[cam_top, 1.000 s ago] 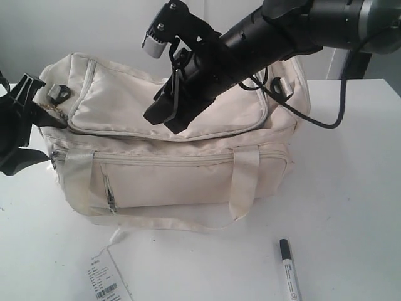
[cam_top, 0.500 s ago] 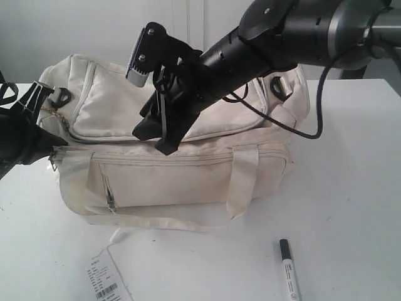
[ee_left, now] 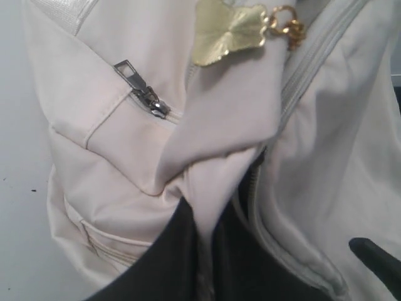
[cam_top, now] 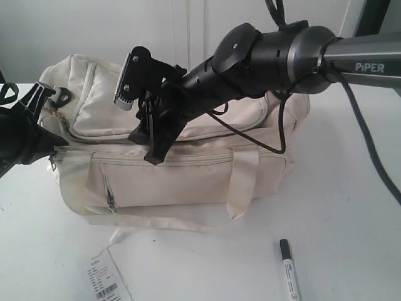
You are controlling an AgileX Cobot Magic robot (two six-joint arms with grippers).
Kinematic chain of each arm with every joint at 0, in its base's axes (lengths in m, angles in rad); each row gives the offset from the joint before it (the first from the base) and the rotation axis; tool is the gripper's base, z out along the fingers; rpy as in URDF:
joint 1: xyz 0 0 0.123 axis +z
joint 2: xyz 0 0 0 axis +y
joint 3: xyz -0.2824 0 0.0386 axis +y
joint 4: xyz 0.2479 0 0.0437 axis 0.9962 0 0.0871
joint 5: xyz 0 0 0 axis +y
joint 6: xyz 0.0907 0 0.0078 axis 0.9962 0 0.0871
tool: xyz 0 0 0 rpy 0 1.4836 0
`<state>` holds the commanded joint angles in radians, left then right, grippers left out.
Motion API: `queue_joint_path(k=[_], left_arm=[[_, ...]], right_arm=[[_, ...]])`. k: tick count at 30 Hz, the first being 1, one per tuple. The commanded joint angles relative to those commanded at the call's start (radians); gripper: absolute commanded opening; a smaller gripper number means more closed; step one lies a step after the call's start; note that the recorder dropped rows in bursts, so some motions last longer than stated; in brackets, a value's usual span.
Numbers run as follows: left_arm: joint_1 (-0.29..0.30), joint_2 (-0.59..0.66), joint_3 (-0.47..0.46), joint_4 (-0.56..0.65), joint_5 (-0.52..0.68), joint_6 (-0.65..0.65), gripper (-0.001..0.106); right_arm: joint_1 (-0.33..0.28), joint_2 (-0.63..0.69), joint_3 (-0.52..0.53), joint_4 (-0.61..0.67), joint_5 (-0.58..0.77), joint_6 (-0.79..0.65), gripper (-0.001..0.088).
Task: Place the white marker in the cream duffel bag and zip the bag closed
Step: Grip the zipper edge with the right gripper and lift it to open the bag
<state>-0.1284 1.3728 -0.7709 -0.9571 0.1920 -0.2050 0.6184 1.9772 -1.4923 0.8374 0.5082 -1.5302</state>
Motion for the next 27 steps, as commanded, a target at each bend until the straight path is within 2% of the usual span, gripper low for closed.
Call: queue_joint_path(k=[5,8,13,17,21,27], left_arm=[[0.000,0.000,0.000,0.000,0.002,0.000,0.000],[0.000,0.000,0.000,0.000,0.002,0.004,0.000],[0.000,0.000,0.000,0.000,0.002,0.004,0.000],[0.000,0.000,0.002,0.000,0.000,0.004,0.000],[0.000,0.000,0.002,0.000,0.000,0.004,0.000],[0.000,0.000,0.002,0.000,-0.002,0.022,0.000]], right_arm=[[0.000,0.021,0.000,0.000,-0.025,-0.002,0.0445],[0.000,0.021,0.000,0.000,-0.044,-0.002,0.0384],[0.000,0.019,0.000,0.000,-0.080,-0.002,0.0001],[0.000,0.009,0.000,0.000,-0.107,-0.002,0.0000],[-0.002,-0.011,-0.006,0.000,-0.189,-0.002,0.0000],[-0.002,-0.025,-0.089,0.000,-0.246,0.000,0.0000]])
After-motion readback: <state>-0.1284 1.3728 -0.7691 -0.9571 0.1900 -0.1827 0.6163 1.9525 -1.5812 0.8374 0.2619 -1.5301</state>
